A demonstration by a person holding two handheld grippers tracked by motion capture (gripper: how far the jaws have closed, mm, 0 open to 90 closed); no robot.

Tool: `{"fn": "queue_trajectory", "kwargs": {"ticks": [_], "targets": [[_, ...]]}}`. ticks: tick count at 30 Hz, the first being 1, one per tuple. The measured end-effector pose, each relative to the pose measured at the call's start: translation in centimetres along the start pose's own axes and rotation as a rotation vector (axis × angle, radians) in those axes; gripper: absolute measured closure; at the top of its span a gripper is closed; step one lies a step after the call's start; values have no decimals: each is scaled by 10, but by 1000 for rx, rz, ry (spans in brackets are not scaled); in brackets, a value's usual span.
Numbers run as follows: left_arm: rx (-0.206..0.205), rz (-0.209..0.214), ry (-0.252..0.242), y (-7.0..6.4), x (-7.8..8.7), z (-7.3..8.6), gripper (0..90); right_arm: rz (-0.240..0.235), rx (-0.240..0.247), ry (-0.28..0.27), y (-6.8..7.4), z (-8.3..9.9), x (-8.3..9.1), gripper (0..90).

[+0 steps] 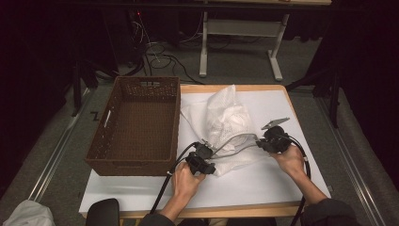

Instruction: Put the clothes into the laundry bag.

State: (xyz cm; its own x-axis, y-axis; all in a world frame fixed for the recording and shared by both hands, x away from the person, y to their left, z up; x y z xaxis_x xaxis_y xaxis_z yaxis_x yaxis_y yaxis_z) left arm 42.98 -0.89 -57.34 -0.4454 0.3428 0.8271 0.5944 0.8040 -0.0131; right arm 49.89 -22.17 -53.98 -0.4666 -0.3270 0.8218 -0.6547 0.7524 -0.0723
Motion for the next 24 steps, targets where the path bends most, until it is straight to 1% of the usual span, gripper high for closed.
{"fn": "queue_trajectory", "kwargs": {"ticks": [2, 6, 10, 13, 15, 18, 21, 22, 24], "targets": [[5, 12, 3, -1, 0, 0, 553, -12, 1, 0, 3, 4, 5, 851], [4, 30, 5, 0, -1, -1, 616, -24, 19, 7, 8, 12, 14, 853], [0, 40, 10, 1, 0, -1, 738, -48, 9, 4, 11, 20, 20, 854], [-14, 43, 22, 1, 2, 0, 787, -62, -4, 7, 12, 24, 22, 853], [-27, 33, 34, 3, 5, 2, 801, -67, -5, 2, 13, 26, 25, 853], [-47, 9, 38, 6, 14, 5, 804, -79, -6, -2, 15, 28, 30, 853], [-60, -1, 55, 9, 22, 10, 804, -89, 5, 12, 21, 32, 31, 852], [-64, -7, 64, 10, 22, 12, 804, -91, 3, 23, 23, 33, 30, 852], [-60, -9, 75, 12, 21, 16, 802, -94, 17, 45, 28, 37, 25, 848]]}}
Point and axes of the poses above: each handheld gripper's, and its own axes: x roughly backward along the jaws, z roughly out of its underside, y roughly to its left, the point moved 9 cm from there along -x, roughly forward along the jaws, and after that the axes turned 2 degrees about -y, right-handed, at the moved point
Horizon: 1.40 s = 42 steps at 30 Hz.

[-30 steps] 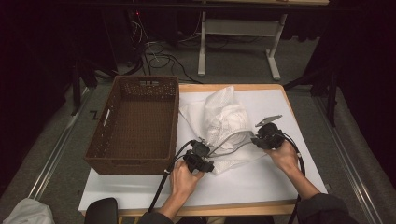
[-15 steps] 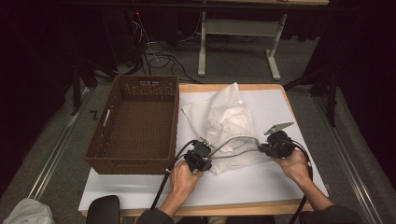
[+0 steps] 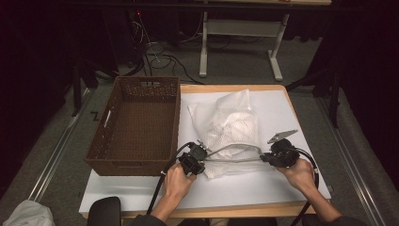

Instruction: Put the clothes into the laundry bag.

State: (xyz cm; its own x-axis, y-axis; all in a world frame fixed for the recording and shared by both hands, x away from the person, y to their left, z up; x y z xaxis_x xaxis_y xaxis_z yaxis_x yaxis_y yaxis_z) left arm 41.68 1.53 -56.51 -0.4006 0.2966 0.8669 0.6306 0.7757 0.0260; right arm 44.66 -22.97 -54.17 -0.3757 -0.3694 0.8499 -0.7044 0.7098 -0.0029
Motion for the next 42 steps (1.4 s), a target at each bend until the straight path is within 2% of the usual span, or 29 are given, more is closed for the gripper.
{"fn": "queue_trajectory", "kwargs": {"ticks": [3, 5, 8, 10, 13, 15, 18, 20, 22, 25, 26, 30, 32, 42], "targets": [[17, 8, -16, 1, -3, 2, 793, -6, 16, 34, 6, 5, -13, 821], [17, 7, -35, 1, -3, 2, 777, -9, 13, 30, 8, 6, -18, 769], [29, 21, -62, 0, 0, 1, 712, -11, 2, -19, 7, 1, -14, 690], [38, 27, -73, 0, 2, 1, 686, -11, -8, -76, 8, -5, -7, 648], [34, 25, -73, -1, 3, 2, 682, -17, -8, -144, 11, -14, 1, 643], [36, 23, -81, -2, 3, 2, 712, -17, 1, -158, 13, -17, 2, 678], [51, 33, -104, -2, 5, 1, 805, -3, 35, -142, 15, -17, -4, 802], [61, 44, -119, -3, 6, -1, 811, 13, 70, -105, 15, -14, -13, 839], [60, 47, -133, -4, 8, -4, 814, 1, 61, -72, 15, -12, -21, 858], [60, 61, -144, -6, 12, -5, 814, 15, 68, -35, 12, -11, -31, 900], [59, 64, -145, -7, 13, -6, 814, 31, 80, -17, 11, -9, -35, 900], [64, 82, -162, -8, 19, -7, 816, 10, 77, -8, 10, -9, -36, 900], [67, 88, -172, -9, 21, -9, 806, 0, 66, -18, 12, -9, -34, 880], [55, 106, -181, -12, 18, -18, 810, -19, 102, -61, 25, -16, -24, 776]]}}
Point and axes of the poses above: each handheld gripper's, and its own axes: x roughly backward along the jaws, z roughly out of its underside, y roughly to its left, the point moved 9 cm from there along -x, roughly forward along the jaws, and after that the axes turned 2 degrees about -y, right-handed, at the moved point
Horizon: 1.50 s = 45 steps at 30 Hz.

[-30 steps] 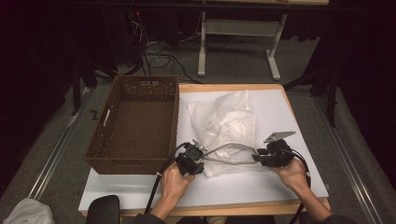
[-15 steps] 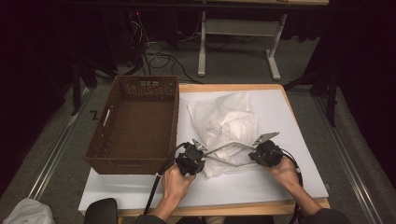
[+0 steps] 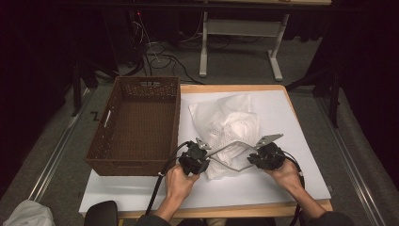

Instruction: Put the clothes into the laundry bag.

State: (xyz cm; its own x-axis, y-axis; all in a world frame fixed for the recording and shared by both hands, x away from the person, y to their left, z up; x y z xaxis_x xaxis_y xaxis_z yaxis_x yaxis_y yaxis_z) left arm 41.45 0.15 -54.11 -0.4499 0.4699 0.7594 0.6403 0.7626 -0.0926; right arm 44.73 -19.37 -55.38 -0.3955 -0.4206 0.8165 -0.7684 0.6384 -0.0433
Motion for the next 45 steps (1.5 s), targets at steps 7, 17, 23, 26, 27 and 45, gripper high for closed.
{"fn": "queue_trajectory", "kwargs": {"ticks": [7, 17, 23, 26, 27, 45], "targets": [[-8, 23, -24, -4, -3, -10, 761, -12, -3, -25, 3, -1, 6, 755], [-10, 39, 28, -10, -33, -13, 761, -4, 22, -80, 10, -13, 20, 830], [-28, 39, 56, -8, -36, -10, 729, 14, 6, -162, 4, -31, 40, 872], [-27, 41, 48, -10, -36, -10, 706, 43, -16, -205, -3, -45, 48, 863], [-31, 46, 43, -11, -35, -11, 705, 52, -17, -214, -5, -50, 49, 858], [-1, 38, -39, -5, -5, -15, 675, 19, -39, -6, -7, -42, -24, 796]]}}
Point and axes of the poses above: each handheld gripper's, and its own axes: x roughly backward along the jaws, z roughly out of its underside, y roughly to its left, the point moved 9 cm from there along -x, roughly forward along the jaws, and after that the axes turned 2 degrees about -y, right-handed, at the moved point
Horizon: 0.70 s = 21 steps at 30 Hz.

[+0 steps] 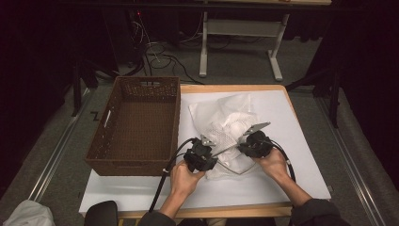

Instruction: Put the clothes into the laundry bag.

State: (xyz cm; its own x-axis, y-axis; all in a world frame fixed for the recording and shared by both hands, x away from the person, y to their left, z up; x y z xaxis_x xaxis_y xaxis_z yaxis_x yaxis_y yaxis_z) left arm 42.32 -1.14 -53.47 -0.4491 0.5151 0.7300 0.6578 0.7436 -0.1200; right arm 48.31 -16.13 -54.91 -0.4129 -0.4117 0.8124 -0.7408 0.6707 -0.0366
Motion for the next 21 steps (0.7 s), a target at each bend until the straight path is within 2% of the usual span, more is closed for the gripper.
{"fn": "queue_trajectory", "kwargs": {"ticks": [5, 7, 10, 12, 16, 17, 18, 21], "targets": [[29, -51, 23, 9, -1, 5, 661, -5, -19, 26, -3, 8, -4, 795], [57, -58, 51, 12, -5, 8, 634, -5, -21, 38, -5, 11, -7, 794], [87, -95, 85, 19, -12, 13, 592, -2, -38, 51, -5, 15, -8, 793], [90, -120, 98, 23, -16, 17, 561, 1, -20, 49, -6, 14, -7, 795], [109, -143, 136, 28, -25, 25, 521, -4, -11, 44, -5, 13, -5, 804], [112, -143, 126, 29, -26, 26, 523, -4, -7, 47, -6, 14, -5, 804], [113, -145, 125, 29, -26, 26, 534, -4, -23, 51, -5, 15, -5, 804], [89, -160, 120, 29, -26, 26, 546, -4, -19, 50, -4, 15, -5, 802]]}}
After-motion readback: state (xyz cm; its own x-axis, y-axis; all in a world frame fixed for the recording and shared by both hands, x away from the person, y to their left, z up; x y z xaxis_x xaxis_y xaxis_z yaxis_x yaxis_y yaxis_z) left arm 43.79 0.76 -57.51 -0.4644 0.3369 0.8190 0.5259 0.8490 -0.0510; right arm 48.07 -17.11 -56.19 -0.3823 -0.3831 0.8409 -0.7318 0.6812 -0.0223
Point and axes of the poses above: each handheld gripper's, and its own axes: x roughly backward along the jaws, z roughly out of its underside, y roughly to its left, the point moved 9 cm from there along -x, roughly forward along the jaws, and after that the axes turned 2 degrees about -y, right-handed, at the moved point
